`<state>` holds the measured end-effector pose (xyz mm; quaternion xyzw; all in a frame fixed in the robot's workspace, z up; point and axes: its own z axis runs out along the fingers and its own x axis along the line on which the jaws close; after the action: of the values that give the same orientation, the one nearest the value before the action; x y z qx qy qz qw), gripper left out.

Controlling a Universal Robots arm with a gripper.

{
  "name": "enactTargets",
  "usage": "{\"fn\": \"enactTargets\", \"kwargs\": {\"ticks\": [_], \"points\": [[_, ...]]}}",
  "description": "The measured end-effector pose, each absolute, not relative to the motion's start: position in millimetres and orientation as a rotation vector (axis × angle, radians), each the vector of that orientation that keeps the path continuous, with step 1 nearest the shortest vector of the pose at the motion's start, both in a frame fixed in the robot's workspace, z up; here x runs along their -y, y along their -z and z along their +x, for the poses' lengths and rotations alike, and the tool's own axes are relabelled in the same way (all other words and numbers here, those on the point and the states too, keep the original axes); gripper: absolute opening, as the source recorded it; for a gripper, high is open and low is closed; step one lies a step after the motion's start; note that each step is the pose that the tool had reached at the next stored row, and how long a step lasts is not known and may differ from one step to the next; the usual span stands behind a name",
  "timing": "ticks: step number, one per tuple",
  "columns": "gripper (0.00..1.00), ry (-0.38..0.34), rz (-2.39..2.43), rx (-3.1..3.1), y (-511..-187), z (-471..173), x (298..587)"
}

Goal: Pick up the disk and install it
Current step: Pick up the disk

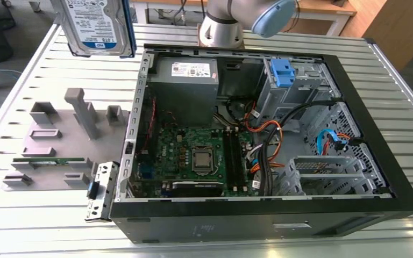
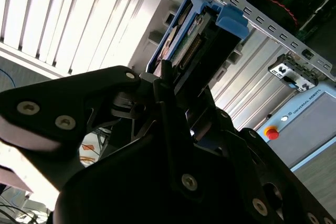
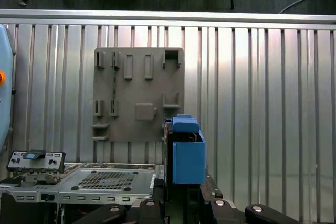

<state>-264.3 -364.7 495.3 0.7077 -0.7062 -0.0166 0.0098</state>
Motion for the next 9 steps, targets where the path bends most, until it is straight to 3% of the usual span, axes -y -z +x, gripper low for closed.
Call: {"fn": "enactTargets", "kwargs": {"ticks": [9], "points": [[0.35,0.052,2.21,2.205,-495.2,-247.8,364.8]]}}
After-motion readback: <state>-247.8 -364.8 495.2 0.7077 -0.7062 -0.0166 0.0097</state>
